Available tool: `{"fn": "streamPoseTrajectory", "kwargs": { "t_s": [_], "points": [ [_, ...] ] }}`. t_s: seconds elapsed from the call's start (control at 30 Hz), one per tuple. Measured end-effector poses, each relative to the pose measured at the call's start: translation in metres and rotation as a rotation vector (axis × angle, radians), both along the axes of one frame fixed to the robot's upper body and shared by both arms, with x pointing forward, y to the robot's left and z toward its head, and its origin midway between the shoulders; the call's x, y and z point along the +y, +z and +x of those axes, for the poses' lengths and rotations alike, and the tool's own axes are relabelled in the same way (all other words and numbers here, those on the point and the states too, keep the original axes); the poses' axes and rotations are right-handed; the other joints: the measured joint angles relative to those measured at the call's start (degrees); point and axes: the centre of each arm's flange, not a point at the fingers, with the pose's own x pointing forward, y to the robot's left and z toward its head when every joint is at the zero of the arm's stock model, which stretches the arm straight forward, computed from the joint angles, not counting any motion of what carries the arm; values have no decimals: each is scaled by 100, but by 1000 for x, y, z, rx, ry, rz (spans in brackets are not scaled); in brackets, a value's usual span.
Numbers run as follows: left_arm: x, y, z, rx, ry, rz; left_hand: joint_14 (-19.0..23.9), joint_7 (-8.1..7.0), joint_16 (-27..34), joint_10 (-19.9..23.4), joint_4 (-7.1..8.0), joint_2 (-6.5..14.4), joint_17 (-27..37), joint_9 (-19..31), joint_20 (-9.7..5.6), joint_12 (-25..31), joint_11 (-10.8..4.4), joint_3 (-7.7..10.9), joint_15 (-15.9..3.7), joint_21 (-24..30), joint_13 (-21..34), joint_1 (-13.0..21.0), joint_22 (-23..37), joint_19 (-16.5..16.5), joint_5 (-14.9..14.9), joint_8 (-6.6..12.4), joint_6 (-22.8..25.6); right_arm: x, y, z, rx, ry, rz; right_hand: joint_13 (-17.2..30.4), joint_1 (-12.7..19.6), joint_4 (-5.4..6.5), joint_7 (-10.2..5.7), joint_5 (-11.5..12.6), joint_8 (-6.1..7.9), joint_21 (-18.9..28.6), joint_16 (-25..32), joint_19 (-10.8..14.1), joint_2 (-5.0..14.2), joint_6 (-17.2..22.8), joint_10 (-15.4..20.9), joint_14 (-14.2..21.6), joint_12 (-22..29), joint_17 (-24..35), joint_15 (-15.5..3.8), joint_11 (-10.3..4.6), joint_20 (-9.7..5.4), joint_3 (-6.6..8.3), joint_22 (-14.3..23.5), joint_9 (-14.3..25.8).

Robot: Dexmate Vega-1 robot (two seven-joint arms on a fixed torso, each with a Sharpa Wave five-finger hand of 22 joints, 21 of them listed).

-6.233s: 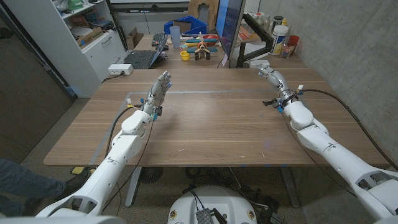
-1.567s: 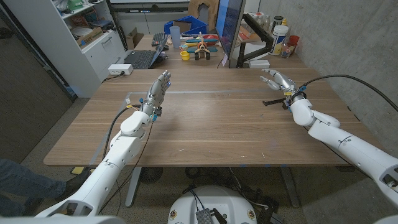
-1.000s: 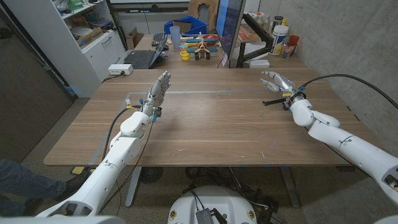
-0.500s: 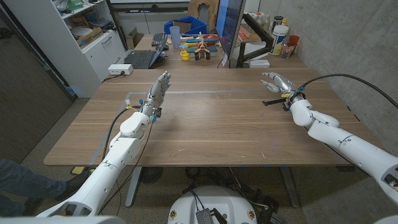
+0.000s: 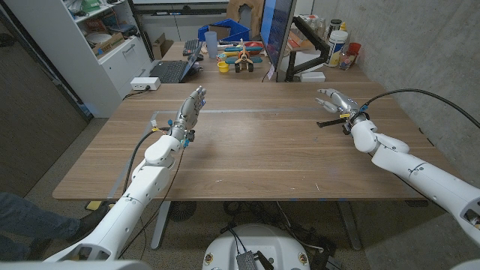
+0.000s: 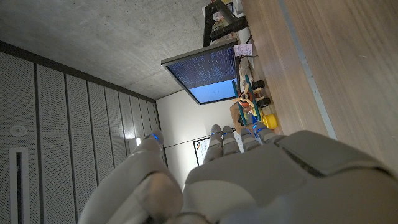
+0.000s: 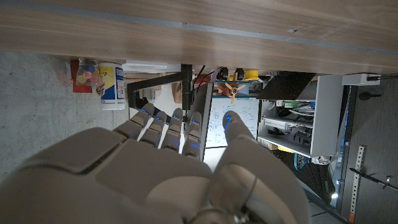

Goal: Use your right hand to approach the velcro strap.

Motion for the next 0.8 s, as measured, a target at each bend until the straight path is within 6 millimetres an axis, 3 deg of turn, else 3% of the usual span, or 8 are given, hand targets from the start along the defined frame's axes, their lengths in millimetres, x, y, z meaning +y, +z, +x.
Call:
{"fn": "streamPoseTrajectory", "kwargs": {
  "t_s": [0.8],
  "points": [
    [-3,3,-2,1,2,13,0,0,0,0,0,0,0,0,20,0,0,0,0,-83,0,0,0,20,0,0,0,-7,-8,5,28,-34,3,0,-59,-25,0,0,0,-44,0,-8,4,1,-30,-31,0,1,31,31,-9,25,0,1]
  ]
}}
